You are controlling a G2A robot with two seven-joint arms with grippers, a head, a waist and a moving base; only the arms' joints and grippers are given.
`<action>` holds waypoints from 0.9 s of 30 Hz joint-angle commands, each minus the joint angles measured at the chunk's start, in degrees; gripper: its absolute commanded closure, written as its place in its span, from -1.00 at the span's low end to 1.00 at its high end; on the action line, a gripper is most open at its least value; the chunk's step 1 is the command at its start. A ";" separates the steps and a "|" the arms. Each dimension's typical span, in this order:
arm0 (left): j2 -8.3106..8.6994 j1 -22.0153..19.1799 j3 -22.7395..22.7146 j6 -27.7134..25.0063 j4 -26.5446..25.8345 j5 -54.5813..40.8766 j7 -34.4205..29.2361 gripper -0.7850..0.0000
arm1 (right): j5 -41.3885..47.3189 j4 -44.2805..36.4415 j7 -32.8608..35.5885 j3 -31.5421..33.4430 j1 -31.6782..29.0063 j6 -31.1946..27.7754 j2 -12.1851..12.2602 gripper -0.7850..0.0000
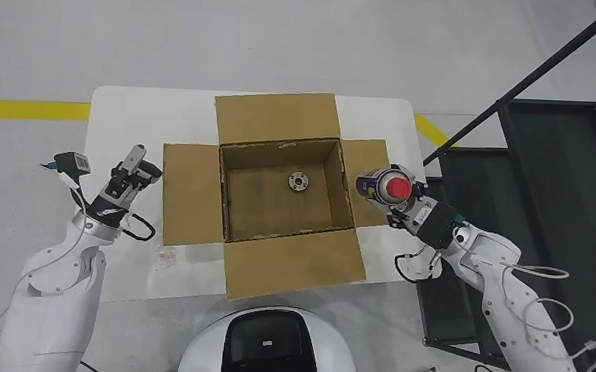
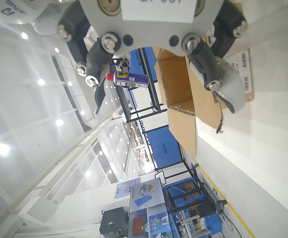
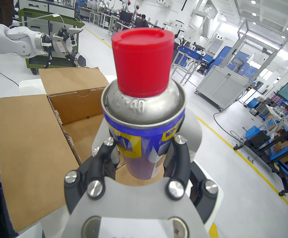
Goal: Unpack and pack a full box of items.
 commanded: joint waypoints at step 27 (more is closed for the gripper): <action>0.00 0.00 0.00 0.00 0.00 0.00 0.00 -1.00 | -6.17 -11.46 35.27 -8.79 15.67 -6.37 -0.35 1.00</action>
